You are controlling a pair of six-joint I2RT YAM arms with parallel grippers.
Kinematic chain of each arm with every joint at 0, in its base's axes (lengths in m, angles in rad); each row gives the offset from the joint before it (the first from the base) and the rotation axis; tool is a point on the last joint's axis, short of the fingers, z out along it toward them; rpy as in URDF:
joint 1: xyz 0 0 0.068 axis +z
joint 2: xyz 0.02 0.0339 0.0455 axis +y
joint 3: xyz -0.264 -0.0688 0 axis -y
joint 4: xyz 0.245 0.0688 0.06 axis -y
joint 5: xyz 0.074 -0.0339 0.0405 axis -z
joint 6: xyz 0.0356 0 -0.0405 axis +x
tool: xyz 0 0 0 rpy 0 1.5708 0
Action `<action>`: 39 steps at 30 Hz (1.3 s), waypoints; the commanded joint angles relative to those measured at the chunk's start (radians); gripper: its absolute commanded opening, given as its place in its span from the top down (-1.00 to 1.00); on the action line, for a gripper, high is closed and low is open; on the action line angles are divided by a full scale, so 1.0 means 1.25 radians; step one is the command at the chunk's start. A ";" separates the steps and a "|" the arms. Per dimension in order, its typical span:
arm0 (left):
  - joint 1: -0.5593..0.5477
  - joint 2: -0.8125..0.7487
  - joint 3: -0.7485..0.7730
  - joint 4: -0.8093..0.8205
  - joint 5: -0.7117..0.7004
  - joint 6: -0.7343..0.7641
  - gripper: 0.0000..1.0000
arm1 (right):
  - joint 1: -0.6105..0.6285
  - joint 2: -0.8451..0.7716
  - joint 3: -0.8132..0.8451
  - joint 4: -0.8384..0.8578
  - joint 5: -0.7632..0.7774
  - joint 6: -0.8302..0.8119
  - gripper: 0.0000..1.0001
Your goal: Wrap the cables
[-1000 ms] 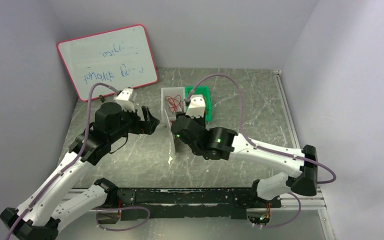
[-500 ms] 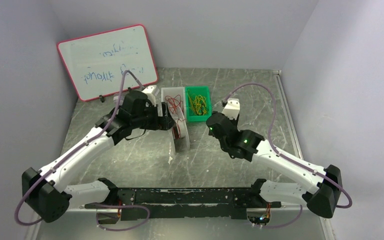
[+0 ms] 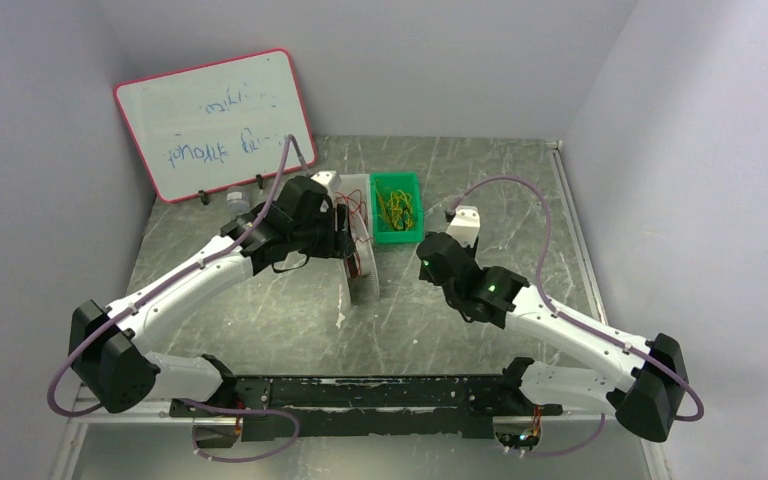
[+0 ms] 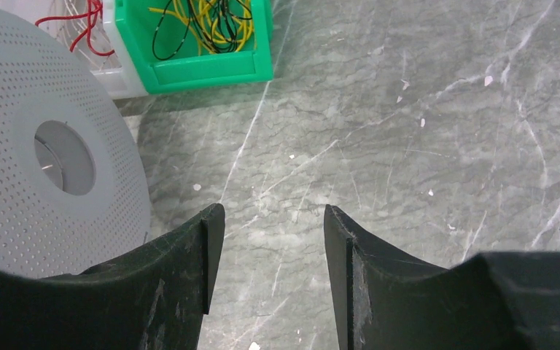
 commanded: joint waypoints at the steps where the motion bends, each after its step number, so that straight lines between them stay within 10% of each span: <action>1: -0.015 0.016 0.041 -0.045 -0.050 0.003 -0.20 | -0.007 -0.025 -0.015 0.026 -0.007 0.004 -0.12; 15: -0.026 0.015 0.062 -0.096 -0.102 0.015 0.84 | -0.009 -0.054 -0.019 -0.002 -0.014 0.022 -0.12; 39: -0.028 -0.076 0.109 -0.242 -0.290 0.046 0.86 | -0.008 -0.024 -0.002 0.003 -0.036 0.021 -0.12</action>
